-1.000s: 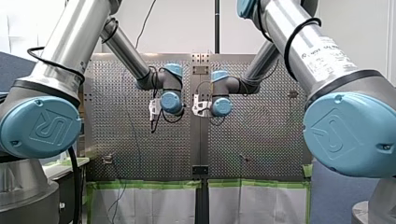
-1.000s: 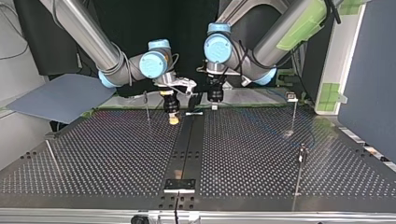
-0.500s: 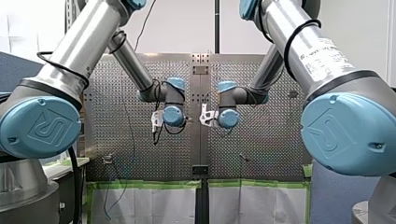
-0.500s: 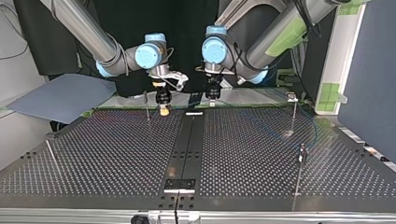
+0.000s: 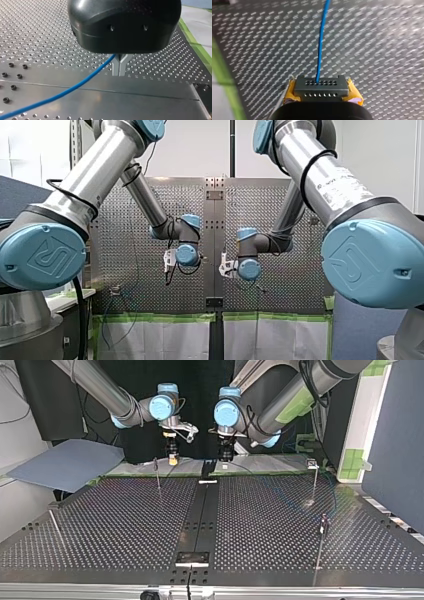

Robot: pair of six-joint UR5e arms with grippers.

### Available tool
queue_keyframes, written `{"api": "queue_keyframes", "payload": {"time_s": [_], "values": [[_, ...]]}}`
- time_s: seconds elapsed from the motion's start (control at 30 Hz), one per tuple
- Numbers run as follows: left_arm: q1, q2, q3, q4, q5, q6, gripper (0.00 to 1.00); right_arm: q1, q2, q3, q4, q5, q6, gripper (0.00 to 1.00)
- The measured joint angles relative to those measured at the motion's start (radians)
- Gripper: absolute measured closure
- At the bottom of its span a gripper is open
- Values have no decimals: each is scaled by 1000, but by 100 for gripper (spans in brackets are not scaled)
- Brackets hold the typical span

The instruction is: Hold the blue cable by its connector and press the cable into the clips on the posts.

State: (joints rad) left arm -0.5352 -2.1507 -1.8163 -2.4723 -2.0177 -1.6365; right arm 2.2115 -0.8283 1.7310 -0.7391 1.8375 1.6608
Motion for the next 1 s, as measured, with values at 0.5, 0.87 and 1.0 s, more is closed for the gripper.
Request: {"api": "queue_keyframes", "payload": {"time_s": [0.5, 0.87, 1.0], "values": [[-7, -90, 6, 39, 10, 2, 100, -39, 78, 136, -118, 6, 36, 100], [-24, -181, 40, 89, 14, -3, 100, -87, 81, 240, -148, 4, 18, 100], [-34, -190, 54, 94, 16, -6, 100, -107, 82, 252, -166, 2, 17, 100]]}}
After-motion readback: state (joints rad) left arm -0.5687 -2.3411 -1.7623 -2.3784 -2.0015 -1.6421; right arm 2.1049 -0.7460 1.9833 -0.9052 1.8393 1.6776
